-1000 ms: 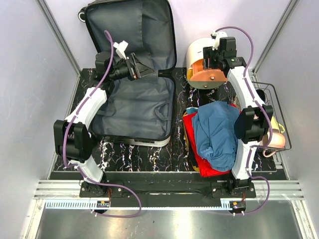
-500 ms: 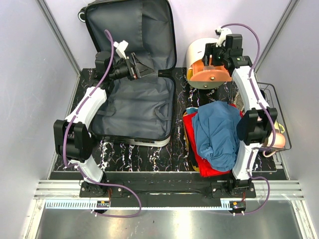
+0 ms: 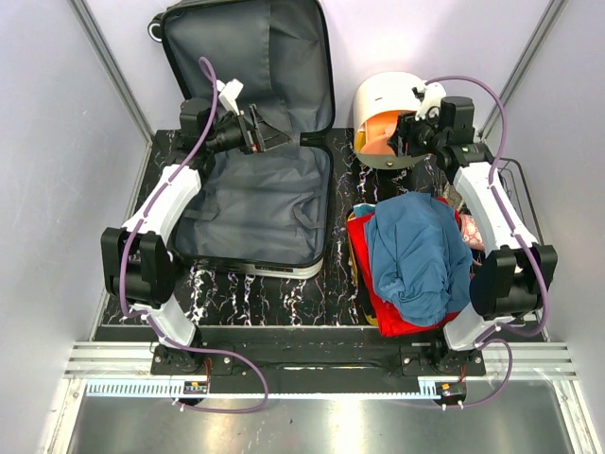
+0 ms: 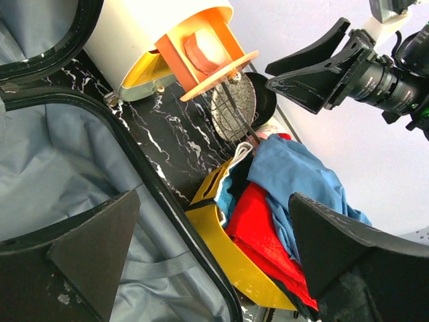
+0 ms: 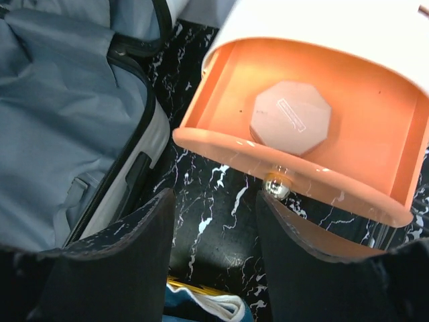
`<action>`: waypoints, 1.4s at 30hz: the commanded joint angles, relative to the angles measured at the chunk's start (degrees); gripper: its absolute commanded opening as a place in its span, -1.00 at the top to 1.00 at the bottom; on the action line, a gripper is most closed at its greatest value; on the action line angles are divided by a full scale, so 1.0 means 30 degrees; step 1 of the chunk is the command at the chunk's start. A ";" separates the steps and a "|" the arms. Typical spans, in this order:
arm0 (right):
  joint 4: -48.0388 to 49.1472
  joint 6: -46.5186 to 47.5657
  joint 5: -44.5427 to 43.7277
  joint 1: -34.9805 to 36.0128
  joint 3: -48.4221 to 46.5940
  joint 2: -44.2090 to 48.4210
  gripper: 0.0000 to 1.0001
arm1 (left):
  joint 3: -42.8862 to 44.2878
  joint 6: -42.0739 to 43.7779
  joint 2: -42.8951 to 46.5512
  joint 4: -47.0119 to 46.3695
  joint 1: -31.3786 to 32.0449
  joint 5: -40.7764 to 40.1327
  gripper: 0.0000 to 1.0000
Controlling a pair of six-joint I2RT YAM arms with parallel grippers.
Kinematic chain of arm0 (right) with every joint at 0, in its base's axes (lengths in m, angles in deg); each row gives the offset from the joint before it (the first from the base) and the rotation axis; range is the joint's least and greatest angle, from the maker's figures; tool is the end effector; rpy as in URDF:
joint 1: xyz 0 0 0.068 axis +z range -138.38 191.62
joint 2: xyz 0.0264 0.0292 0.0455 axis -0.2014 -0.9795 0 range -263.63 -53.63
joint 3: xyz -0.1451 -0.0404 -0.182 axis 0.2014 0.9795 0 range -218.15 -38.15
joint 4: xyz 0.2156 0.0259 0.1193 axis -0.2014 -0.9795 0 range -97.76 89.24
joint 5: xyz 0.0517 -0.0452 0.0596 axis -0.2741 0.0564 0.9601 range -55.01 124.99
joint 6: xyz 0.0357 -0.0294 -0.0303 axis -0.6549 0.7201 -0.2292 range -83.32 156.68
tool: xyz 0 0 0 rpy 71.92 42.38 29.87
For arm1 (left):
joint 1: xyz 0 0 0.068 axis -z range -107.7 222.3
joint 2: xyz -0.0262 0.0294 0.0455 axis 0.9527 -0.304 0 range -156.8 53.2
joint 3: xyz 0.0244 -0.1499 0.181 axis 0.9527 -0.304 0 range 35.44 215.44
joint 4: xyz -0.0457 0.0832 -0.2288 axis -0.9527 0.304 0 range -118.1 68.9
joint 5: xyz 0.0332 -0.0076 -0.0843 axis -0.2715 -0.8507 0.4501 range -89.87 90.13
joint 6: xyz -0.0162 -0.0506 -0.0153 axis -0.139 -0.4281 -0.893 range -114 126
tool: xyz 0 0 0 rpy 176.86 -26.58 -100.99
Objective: Open, take out, and arrange the luggage
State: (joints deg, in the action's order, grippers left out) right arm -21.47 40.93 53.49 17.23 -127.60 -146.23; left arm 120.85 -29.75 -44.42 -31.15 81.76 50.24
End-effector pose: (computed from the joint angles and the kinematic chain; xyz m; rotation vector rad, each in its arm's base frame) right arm 0.3609 0.0474 0.3421 -0.3771 1.9433 0.3358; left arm 0.3746 -0.0917 0.3317 0.2773 1.8415 -1.3129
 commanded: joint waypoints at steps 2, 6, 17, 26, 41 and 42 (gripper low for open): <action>0.1423 0.0253 -0.0572 -0.0023 0.0286 -0.0597 -0.16 | 0.1324 0.1630 0.0198 0.0312 -0.0279 -0.0326 -0.98; 0.2155 0.0282 -0.1388 -0.0023 -0.0765 -0.2029 -0.08 | 0.2554 0.1691 -0.0329 0.0781 -0.0806 -0.0325 -0.98; 0.4997 0.0400 -0.2622 -0.0023 -0.3286 -0.5226 -0.04 | 0.1825 0.1983 0.0051 0.0752 -0.1247 -0.0501 -0.98; 0.6727 -0.0069 -0.2740 -0.0023 -0.4226 -0.6898 -0.07 | 0.1649 0.2772 0.0022 0.1484 -0.1598 -0.0823 -0.98; 0.8075 -0.0246 -0.0221 -0.0052 -0.3436 -0.4381 -0.35 | 0.4774 0.5905 -0.0854 0.7125 -0.2798 -0.1527 -0.98; 0.8075 0.0045 -0.0046 -0.0052 -0.3406 -0.3856 -0.41 | 0.5073 0.6200 -0.0886 0.7603 -0.3119 -0.1585 -0.98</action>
State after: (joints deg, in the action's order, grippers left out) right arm -2.30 40.08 50.13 17.29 -137.32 -165.71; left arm 128.59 -16.18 -46.26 -16.05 74.85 47.02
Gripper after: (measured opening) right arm 0.654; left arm 0.988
